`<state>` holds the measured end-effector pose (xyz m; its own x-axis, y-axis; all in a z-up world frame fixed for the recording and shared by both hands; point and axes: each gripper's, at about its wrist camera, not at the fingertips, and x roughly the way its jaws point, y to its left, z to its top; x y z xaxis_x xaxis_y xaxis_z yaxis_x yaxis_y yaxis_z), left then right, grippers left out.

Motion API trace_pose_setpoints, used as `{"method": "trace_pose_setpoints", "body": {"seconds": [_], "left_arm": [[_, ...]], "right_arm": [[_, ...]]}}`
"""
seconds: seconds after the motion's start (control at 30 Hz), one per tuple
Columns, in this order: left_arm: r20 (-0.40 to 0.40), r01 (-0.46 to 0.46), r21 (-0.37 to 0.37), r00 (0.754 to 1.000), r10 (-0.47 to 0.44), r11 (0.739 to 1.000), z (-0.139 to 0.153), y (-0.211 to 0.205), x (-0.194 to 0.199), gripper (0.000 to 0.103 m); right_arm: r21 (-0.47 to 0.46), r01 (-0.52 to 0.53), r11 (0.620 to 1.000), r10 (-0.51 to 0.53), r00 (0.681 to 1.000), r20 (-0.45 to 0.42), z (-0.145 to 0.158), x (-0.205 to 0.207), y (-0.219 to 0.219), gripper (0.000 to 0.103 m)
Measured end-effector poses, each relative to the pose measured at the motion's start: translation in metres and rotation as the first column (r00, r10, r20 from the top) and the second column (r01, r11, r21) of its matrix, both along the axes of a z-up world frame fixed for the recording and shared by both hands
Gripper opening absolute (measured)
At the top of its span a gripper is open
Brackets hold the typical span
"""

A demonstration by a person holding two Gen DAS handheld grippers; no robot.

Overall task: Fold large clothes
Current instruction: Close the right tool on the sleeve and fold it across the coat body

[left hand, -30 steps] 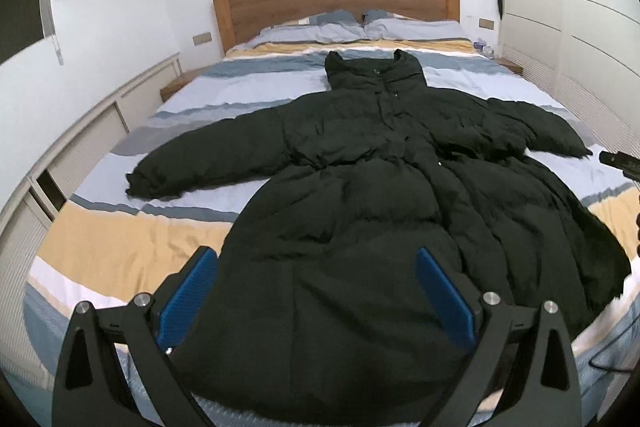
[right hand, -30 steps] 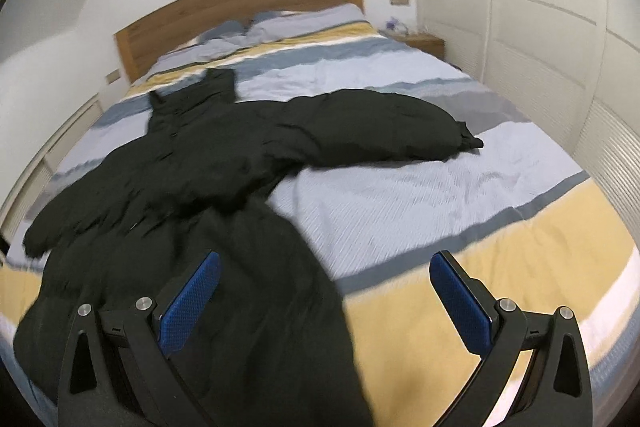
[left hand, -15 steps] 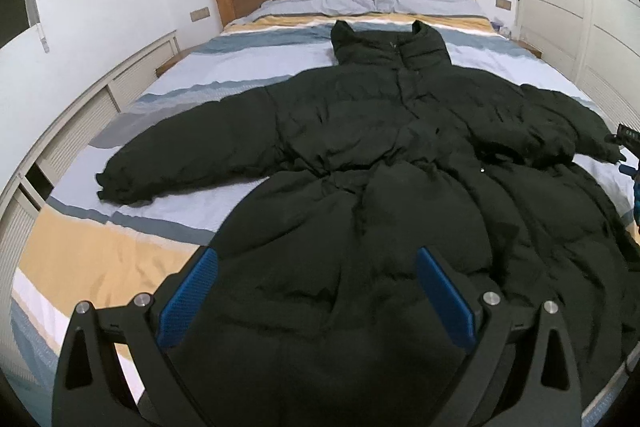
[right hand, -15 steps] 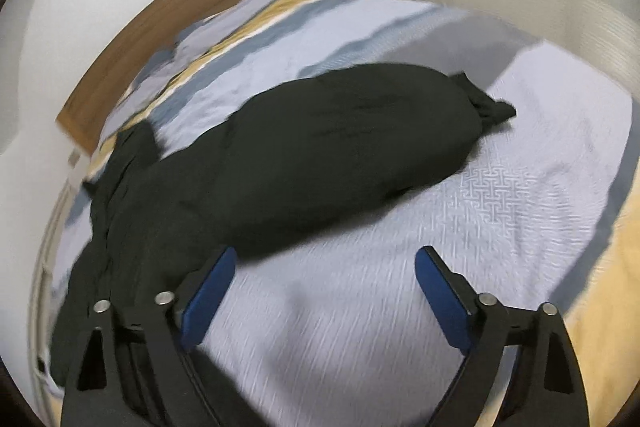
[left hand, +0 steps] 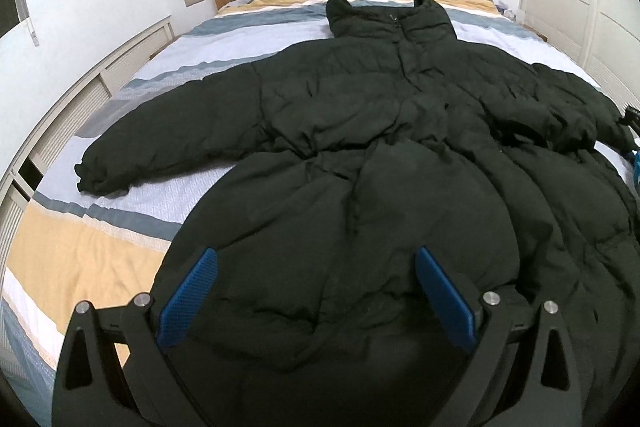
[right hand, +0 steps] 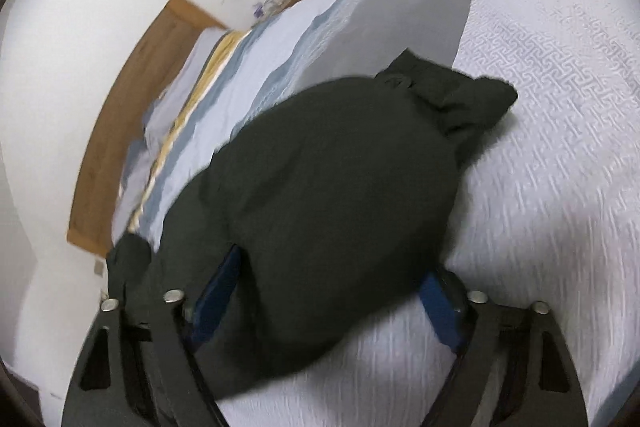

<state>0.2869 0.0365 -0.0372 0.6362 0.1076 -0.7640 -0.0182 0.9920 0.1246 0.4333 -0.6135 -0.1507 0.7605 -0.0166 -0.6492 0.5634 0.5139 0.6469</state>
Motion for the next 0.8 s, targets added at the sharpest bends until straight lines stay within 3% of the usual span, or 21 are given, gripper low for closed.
{"method": "trace_pose_setpoints", "body": {"seconds": [0.03,0.13,0.27,0.53,0.67,0.8], "left_arm": [[-0.002,-0.001,-0.001,1.000,0.001,1.000,0.000,0.000,0.001,0.100],[-0.001,-0.002,-0.003,1.000,0.002,1.000,-0.001,0.000,0.003,0.100],[0.000,-0.002,-0.008,1.000,0.002,1.000,0.000,0.001,0.003,0.100],[0.019,-0.028,-0.058,0.999,0.030,0.998,0.009,0.013,-0.003,0.100],[0.036,-0.032,-0.077,0.999,0.035,0.997,0.015,0.021,-0.010,0.100],[0.050,-0.043,-0.095,0.998,0.048,0.995,0.022,0.034,-0.019,0.100]], "right_arm": [[0.005,0.007,1.000,-0.007,1.000,0.004,0.000,0.001,-0.003,0.053],[0.025,0.023,0.999,-0.024,0.999,0.045,0.001,0.001,-0.009,0.030],[-0.070,-0.002,0.998,0.004,1.000,0.031,0.020,0.004,0.004,0.014],[-0.305,-0.096,0.947,0.112,0.993,0.037,0.092,0.023,0.043,0.008],[-0.421,-0.169,0.891,0.209,0.977,0.051,0.129,0.030,0.083,0.008],[-0.512,-0.259,0.819,0.341,0.937,0.072,0.164,0.040,0.143,0.009]]}}
